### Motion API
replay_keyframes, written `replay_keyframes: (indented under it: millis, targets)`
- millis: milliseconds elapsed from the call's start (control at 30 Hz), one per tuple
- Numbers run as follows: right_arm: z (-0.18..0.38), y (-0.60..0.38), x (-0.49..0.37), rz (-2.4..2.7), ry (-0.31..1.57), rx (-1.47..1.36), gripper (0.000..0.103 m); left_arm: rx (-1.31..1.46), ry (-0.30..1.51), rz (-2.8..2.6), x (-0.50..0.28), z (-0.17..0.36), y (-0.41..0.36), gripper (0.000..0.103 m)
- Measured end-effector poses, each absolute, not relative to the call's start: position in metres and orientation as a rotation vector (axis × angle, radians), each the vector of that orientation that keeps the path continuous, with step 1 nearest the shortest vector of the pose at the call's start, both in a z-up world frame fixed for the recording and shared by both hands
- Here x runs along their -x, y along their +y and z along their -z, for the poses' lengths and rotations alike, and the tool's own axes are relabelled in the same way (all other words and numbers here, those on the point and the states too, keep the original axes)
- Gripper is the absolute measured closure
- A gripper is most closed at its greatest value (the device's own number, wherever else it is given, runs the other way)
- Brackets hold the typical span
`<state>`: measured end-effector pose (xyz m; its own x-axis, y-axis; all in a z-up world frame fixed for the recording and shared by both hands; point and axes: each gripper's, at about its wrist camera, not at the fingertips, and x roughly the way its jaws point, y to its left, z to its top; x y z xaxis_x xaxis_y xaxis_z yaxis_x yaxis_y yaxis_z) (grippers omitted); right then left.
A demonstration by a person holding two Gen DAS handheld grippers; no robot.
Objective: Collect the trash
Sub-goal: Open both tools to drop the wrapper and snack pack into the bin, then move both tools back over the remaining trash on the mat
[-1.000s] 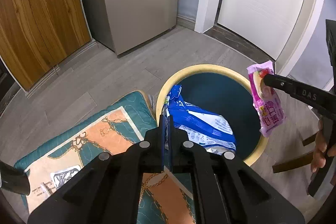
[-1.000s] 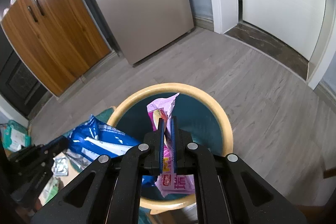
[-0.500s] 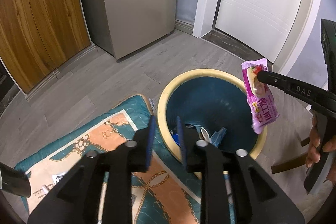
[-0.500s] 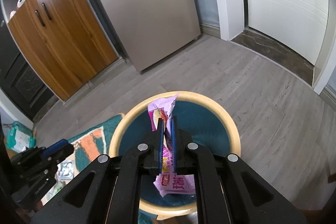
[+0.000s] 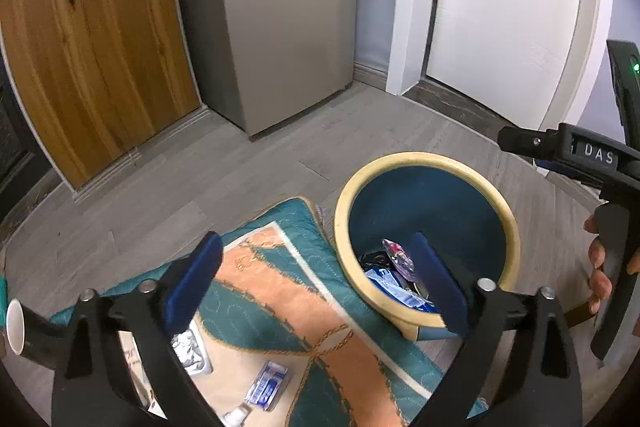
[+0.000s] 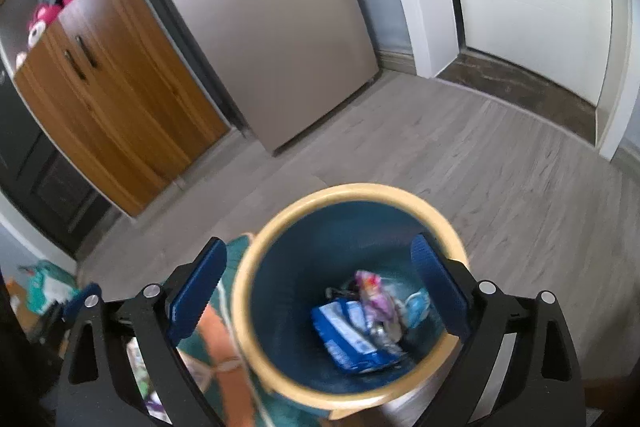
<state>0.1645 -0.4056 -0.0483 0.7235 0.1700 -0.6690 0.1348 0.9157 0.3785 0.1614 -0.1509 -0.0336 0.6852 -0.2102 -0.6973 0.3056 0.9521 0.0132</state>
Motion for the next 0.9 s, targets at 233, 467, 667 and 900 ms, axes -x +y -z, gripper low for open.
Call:
replay_keyframes:
  millis: [233,467,667,900]
  targets:
    - [0.048,-0.389,-0.15,-0.016,0.795,-0.452,0.007,-0.124,0.78,0.243,-0.138,0.027,-0.113,0.006]
    - [0.046,-0.353,-0.131,-0.057,0.829,-0.415,0.006,-0.151,0.769,0.173,-0.106,0.016,-0.068,0.006]
    - [0.047,-0.298,-0.114,-0.125,0.865,-0.298,0.006,-0.112,0.763,0.094,-0.071,0.007,-0.016,0.006]
    - [0.054,-0.234,-0.096,-0.209,0.91,-0.203,0.006,-0.024,0.808,0.006,-0.041,0.019,0.043,0.006]
